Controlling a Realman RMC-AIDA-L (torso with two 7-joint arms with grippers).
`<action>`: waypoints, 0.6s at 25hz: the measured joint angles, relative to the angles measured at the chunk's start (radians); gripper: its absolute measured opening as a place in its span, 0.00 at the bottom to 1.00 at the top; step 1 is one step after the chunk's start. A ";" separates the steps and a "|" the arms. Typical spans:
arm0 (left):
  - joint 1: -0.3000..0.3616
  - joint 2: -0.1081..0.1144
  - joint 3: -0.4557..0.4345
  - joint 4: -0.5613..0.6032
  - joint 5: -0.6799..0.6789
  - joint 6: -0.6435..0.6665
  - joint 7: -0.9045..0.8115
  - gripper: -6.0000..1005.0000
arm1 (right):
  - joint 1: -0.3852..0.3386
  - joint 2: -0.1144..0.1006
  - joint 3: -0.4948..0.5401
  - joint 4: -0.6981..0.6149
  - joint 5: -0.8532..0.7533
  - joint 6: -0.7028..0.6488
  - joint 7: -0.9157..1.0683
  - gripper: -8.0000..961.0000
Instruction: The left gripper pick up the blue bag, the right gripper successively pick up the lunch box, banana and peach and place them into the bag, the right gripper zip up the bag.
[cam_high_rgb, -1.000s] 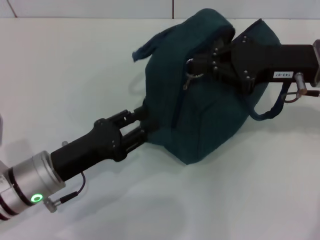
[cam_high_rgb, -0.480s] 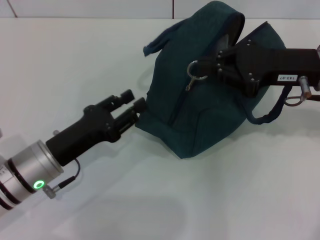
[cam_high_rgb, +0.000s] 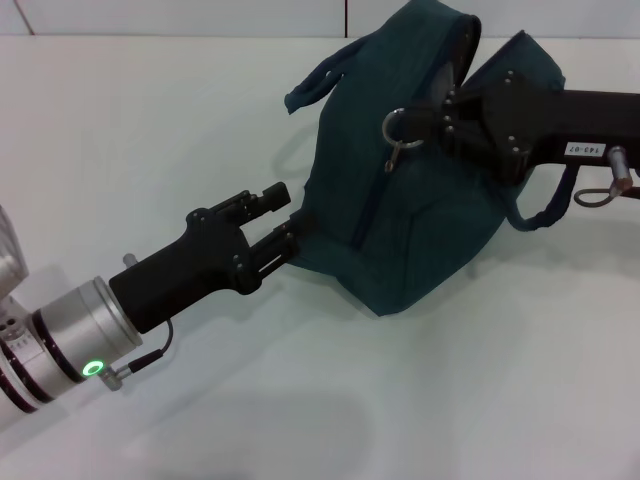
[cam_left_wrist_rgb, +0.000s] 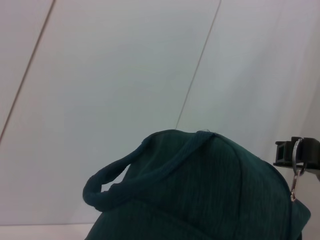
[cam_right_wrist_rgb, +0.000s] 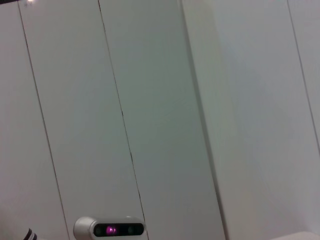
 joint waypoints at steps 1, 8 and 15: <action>-0.002 0.000 0.001 0.000 0.000 -0.001 0.001 0.50 | -0.001 0.000 0.000 0.000 0.003 -0.001 0.000 0.02; -0.009 -0.010 0.000 -0.005 -0.007 -0.006 0.049 0.50 | -0.006 0.000 -0.001 0.007 0.016 -0.003 0.000 0.02; -0.061 -0.006 0.015 -0.058 0.001 -0.013 0.069 0.50 | -0.013 0.001 -0.004 0.008 0.017 -0.009 0.000 0.02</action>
